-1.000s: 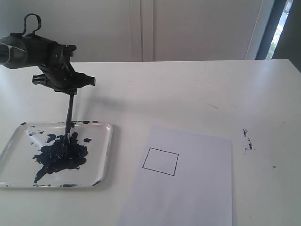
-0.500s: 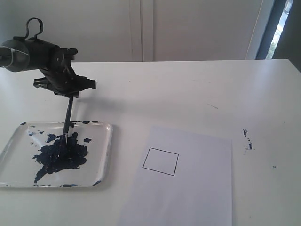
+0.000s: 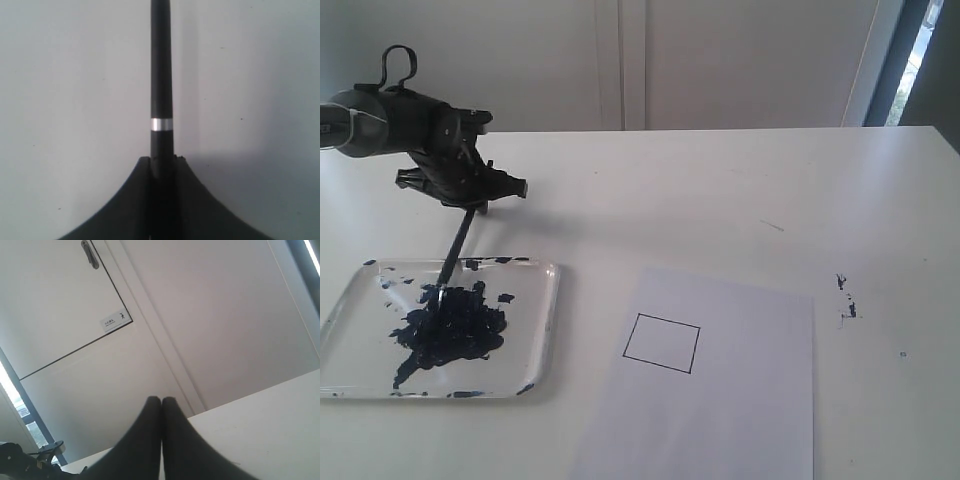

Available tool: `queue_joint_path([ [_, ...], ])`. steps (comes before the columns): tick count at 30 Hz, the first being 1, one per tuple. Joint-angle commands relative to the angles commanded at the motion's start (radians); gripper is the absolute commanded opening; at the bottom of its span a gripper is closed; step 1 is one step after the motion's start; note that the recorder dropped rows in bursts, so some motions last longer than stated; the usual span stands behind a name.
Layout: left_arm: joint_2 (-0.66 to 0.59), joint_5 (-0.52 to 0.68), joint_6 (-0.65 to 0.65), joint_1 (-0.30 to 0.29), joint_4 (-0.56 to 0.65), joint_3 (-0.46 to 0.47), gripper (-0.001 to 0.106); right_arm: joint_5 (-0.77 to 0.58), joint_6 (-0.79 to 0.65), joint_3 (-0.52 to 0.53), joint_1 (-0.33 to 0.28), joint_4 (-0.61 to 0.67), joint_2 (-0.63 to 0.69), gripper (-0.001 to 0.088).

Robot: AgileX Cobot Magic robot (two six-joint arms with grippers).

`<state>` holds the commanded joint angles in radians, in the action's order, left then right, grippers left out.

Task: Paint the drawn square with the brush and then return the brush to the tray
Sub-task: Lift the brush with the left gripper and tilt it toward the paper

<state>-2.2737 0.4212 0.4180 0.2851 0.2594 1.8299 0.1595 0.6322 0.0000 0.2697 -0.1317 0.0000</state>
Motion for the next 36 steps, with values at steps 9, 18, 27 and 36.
queue_joint_path([
  [9, 0.041, 0.097, -0.033, 0.036, -0.02, 0.1, 0.0, 0.004, 0.0, 0.0, 0.0, 0.0, 0.0, 0.0],
  [18, 0.05, 0.261, -0.294, 0.088, -0.106, 0.137, 0.0, 0.004, 0.0, 0.0, 0.0, 0.0, 0.0, 0.0],
  [27, 0.073, 0.288, -0.589, 0.183, -0.204, 0.137, 0.0, 0.006, 0.0, 0.0, 0.0, 0.0, 0.0, 0.0],
  [36, 0.078, 0.362, -0.881, 0.26, -0.323, 0.137, 0.0, 0.006, 0.0, 0.0, 0.0, 0.0, 0.0, 0.0],
])
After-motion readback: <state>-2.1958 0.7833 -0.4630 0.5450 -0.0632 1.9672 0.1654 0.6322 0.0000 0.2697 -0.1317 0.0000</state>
